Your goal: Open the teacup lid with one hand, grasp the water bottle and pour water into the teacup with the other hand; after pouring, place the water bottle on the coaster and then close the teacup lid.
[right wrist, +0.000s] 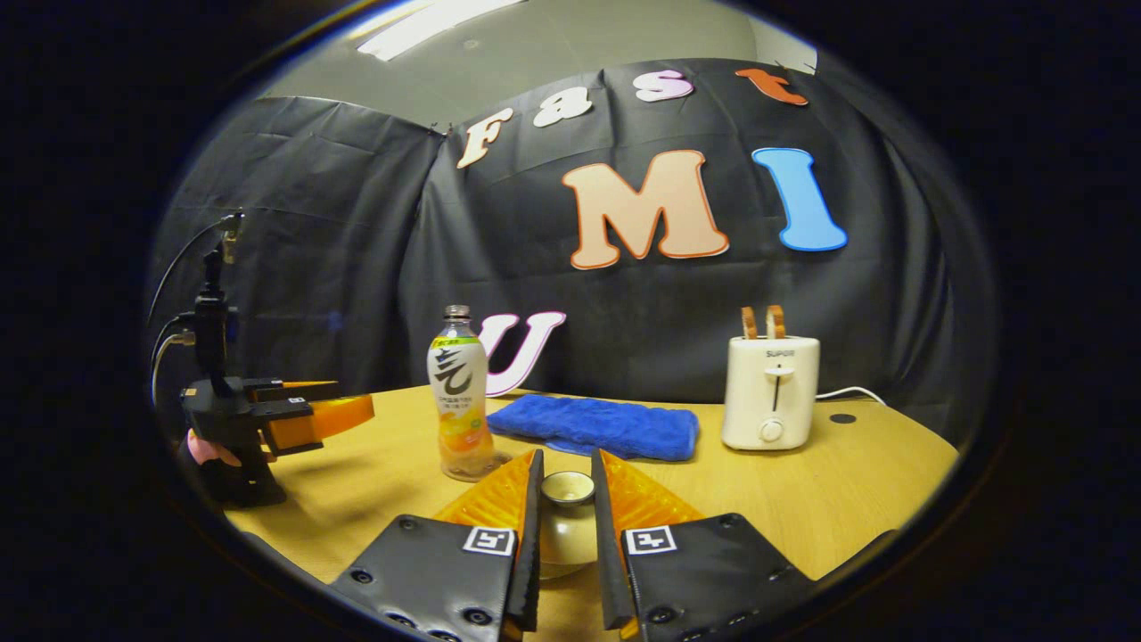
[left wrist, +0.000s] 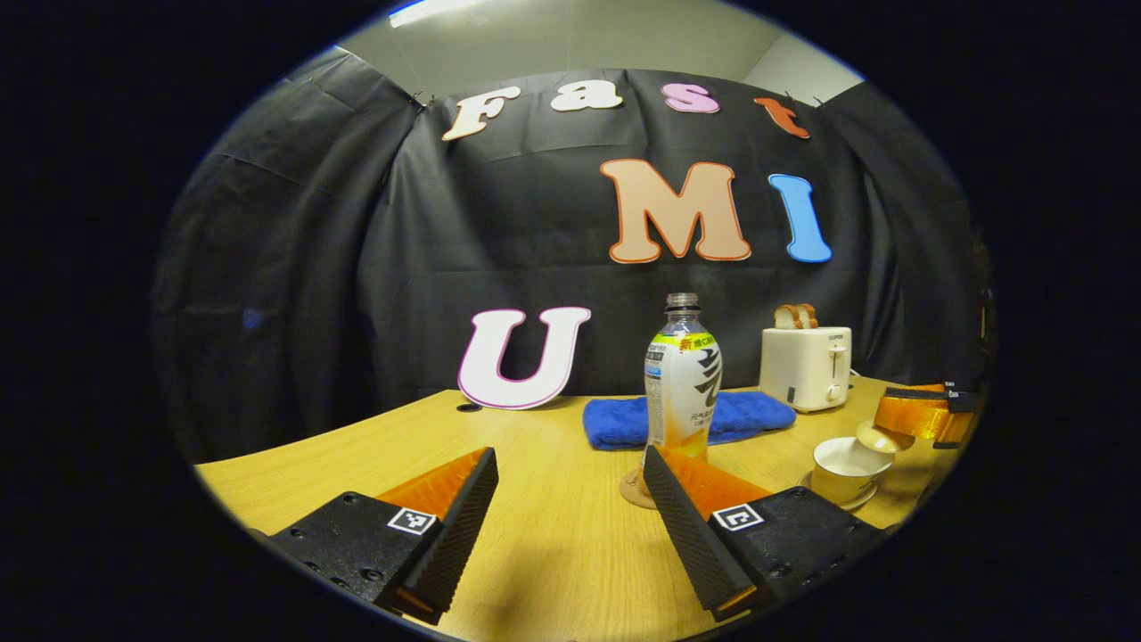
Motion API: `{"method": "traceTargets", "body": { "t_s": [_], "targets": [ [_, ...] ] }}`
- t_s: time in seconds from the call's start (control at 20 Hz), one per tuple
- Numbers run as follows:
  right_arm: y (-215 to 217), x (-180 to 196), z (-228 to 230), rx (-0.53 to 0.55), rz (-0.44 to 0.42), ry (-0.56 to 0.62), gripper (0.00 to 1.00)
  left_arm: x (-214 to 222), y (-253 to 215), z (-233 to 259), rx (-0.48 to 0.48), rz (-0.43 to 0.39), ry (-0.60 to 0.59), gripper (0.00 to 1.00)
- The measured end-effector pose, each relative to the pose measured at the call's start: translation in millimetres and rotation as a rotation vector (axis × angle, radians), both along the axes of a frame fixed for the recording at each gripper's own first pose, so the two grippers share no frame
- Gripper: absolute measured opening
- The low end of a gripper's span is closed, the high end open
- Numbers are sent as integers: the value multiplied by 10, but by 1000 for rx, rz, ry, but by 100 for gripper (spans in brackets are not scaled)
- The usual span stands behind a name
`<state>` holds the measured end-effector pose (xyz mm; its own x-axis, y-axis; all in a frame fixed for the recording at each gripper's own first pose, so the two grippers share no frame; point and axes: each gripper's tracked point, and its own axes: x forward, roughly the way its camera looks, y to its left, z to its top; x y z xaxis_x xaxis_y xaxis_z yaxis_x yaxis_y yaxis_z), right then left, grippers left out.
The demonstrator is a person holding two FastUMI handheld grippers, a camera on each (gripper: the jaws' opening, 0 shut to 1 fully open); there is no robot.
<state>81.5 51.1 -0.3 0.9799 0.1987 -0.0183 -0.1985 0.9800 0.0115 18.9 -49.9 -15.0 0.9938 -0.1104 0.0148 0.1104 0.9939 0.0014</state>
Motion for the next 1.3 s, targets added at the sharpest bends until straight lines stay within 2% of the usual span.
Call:
{"method": "traceTargets", "body": {
  "t_s": [0.6, 0.9, 0.95, 1.2, 1.3],
  "targets": [
    [168, 208, -216, -27, 27, 129, 31, -5, 3, -9, 0, -1, 3, 95],
    [182, 204, -247, -34, 38, 149, 31, -6, -22, -10, -1, -16, 4, 96],
    [184, 196, -239, -35, 39, 149, 36, -5, -23, -6, -1, -16, 4, 96],
    [179, 180, -256, -34, 38, 148, 37, -3, -22, -8, -1, -17, 4, 96],
    [209, 164, -236, -32, 53, 141, 63, -1, -22, -8, -1, -17, 4, 96]
  ]
}}
